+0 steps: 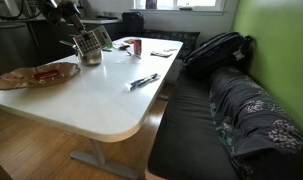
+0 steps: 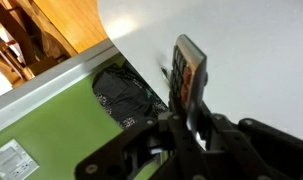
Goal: Pick up the calculator from the silver pot and put it on the bottom right side of the table
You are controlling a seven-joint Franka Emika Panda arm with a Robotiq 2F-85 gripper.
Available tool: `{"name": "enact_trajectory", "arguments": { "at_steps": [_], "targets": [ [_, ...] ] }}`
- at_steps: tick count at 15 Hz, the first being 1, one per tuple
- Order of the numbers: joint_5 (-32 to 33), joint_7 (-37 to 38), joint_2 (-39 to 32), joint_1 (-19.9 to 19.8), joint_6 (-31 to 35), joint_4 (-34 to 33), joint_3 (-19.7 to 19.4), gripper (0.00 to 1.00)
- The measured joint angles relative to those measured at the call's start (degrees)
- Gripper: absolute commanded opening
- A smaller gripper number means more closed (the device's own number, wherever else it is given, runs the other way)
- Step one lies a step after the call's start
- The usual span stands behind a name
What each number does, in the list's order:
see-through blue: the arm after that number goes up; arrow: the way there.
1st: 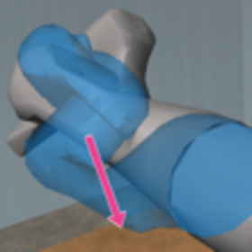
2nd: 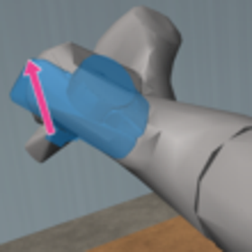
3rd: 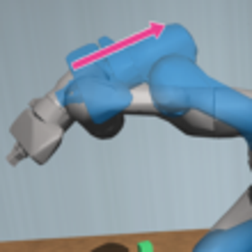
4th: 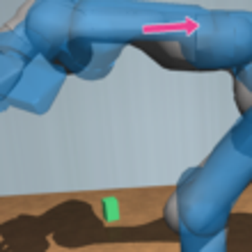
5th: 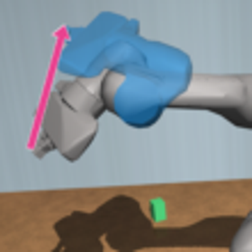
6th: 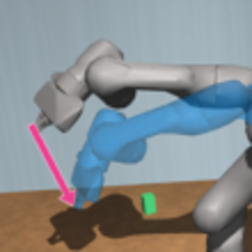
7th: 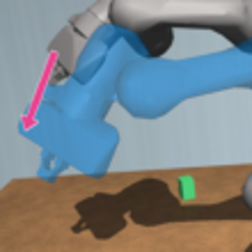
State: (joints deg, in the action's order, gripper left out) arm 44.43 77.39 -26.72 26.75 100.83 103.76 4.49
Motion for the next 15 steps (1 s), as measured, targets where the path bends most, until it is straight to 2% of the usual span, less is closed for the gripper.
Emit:
{"name": "enact_trajectory", "arguments": {
  "at_steps": [3, 5, 9, 11, 13, 15],
  "targets": [
    [-0.3, -2.4, 0.0, -1.8, -4.7, 0.1, 0.1, 0.04],
    [-0.6, -5.4, 0.3, -4.6, -4.8, 0.9, 0.1, 0.04],
    [-1.4, -14.2, 2.8, -12.2, 4.6, 6.5, -0.1, 0.04],
    [-2.0, -18.0, 4.4, -15.1, 6.8, 10.0, -0.6, 0.04],
    [-2.2, -19.0, 5.7, -16.5, 5.3, 13.1, -1.7, 0.04],
    [-2.2, -17.9, 6.2, -16.7, 0.0, 15.3, -3.2, 0.04]
  ]
}}
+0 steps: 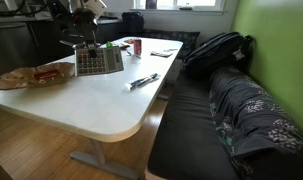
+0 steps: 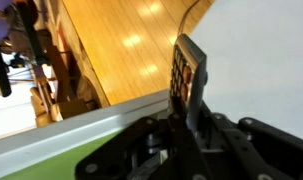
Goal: Pick up the calculator from the silver pot and put it on the bottom right side of the table
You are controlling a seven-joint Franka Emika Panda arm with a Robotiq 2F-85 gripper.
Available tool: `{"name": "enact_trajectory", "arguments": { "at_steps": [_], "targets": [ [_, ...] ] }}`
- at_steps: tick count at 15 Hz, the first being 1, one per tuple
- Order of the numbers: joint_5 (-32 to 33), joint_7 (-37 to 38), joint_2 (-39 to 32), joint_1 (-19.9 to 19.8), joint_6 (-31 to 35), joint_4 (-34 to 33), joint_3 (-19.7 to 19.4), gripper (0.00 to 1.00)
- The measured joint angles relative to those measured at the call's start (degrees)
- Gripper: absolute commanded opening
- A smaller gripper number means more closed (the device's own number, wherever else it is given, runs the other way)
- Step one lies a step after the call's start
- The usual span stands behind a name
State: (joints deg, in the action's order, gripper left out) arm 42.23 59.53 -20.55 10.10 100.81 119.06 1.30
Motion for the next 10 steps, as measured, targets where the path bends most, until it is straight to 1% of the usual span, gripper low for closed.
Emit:
{"name": "enact_trajectory", "arguments": {
  "at_steps": [1, 2, 5, 6, 10],
  "targets": [
    [0.1, 0.9, 0.0, -0.1, -2.5, 0.7, -0.6, 0.04],
    [0.1, 1.9, 0.0, -0.2, -3.6, 1.3, -1.1, 0.18],
    [0.1, 2.1, -0.2, -0.5, -3.5, 1.2, -1.1, 0.18],
    [0.1, 2.1, -0.2, -0.4, -3.5, 1.1, -1.0, 0.04],
    [0.5, 2.3, -0.6, -0.5, -3.5, 0.9, -1.0, 0.04]
  ]
}}
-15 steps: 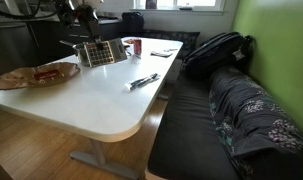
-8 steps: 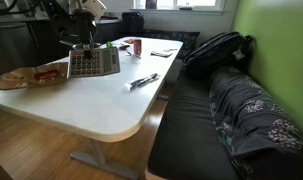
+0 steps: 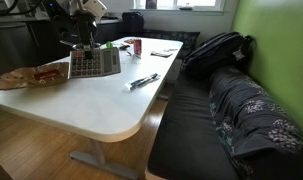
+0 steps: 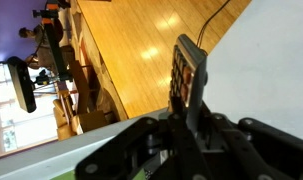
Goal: Pick up the calculator from the silver pot and put it on the bottom right side of the table
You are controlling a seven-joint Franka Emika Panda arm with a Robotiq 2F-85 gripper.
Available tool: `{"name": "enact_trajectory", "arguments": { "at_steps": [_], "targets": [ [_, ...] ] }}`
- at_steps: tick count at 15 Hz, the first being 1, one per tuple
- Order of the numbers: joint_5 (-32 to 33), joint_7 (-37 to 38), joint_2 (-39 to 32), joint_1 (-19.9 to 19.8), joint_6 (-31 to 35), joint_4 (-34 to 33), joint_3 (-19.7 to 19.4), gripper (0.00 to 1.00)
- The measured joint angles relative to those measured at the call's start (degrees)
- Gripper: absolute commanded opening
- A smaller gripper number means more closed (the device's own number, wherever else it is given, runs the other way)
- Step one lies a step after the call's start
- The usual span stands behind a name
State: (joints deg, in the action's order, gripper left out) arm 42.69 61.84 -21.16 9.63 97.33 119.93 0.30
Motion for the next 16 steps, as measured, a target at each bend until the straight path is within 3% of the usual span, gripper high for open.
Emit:
{"name": "enact_trajectory", "arguments": {
  "at_steps": [9, 16],
  "targets": [
    [5.0, 2.3, -9.9, -3.5, 9.2, -0.5, -3.8, 0.04],
    [6.7, 2.5, -17.4, -2.8, 10.2, -6.5, -4.1, 0.04]
  ]
}}
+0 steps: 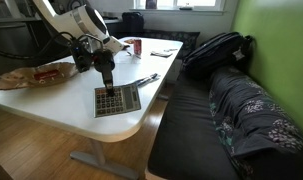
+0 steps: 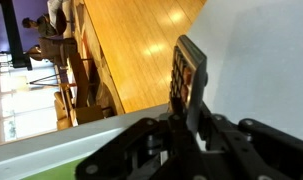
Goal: Pick up the calculator from the silver pot and put it on the bottom right side of the table
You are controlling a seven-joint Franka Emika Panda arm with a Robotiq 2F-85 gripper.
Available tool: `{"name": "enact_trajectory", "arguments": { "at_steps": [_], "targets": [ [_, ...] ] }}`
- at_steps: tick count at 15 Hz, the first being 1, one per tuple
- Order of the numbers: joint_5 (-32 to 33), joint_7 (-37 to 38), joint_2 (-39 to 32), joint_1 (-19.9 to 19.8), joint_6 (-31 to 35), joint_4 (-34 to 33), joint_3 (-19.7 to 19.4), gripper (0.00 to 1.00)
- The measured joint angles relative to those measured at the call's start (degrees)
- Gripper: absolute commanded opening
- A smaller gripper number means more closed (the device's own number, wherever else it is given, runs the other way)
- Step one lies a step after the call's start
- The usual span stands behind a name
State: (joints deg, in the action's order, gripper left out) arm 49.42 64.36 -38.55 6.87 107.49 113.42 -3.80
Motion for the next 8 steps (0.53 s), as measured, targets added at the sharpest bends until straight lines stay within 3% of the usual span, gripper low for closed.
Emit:
{"name": "enact_trajectory", "arguments": {
  "at_steps": [2, 3, 4, 5, 8],
  "targets": [
    [0.0, 0.1, -2.0, 0.4, 0.0, -1.8, 0.1, 0.04],
    [0.0, 0.4, -3.0, 0.7, -0.1, -2.6, 0.1, 0.1],
    [0.0, 0.7, -3.9, 1.0, -0.2, -3.4, 0.1, 0.43],
    [0.0, 0.9, -4.7, 1.3, -0.3, -4.1, 0.1, 0.44],
    [0.0, 1.2, -6.6, 2.0, -0.9, -5.8, 0.1, 0.66]
  ]
}}
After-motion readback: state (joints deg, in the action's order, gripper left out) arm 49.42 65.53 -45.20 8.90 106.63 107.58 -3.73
